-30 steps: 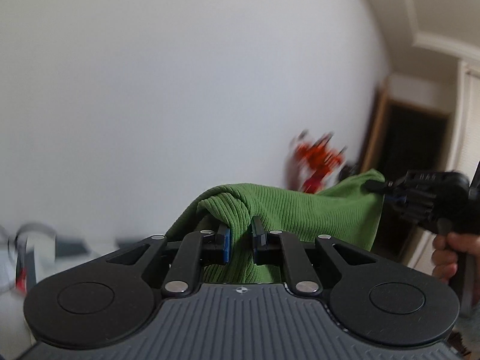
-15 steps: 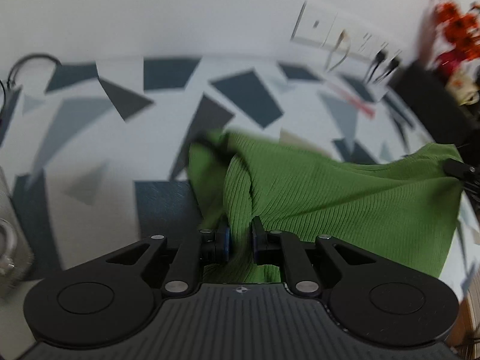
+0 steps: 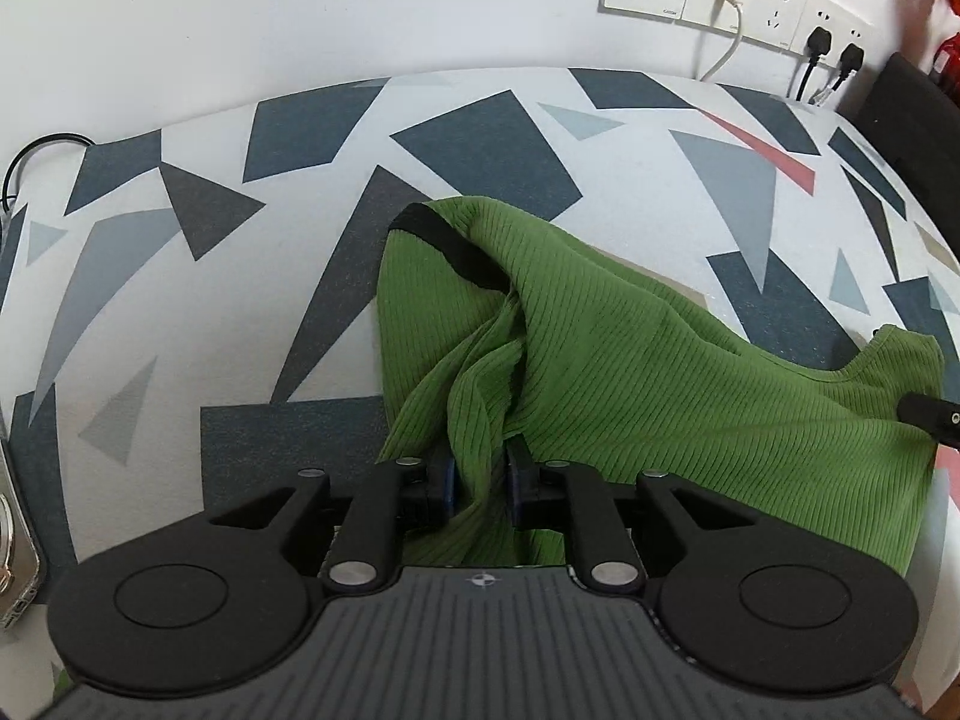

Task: Fold clothes
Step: 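Lower the shirt onto the patterned table with both grippers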

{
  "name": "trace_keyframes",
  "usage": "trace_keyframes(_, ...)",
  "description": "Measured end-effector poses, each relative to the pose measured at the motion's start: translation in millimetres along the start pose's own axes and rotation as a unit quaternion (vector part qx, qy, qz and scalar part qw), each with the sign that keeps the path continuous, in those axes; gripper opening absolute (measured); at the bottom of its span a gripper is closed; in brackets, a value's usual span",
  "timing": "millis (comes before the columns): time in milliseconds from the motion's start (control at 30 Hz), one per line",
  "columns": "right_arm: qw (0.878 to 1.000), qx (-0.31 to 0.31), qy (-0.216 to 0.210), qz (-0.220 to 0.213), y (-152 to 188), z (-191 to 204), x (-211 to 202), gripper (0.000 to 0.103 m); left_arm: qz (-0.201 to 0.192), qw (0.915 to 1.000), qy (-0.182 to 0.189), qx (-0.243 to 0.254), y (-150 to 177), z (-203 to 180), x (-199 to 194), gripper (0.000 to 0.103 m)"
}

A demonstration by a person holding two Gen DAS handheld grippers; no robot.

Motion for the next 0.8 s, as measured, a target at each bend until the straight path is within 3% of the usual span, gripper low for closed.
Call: trace_keyframes(800,0.997,-0.056,0.038,0.037,1,5,15,0.008,0.006,0.9995,0.002,-0.032,-3,1,2,0.017)
Point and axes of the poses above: each gripper's, at about its wrist camera, not at the fingertips, and x roughly the way its jaws point, z to its left, y to its underside, the point moved 1 cm from there along x, roughly the way its jaws point, and after that the axes turned 7 degrees about z, right-handed, at the moved point
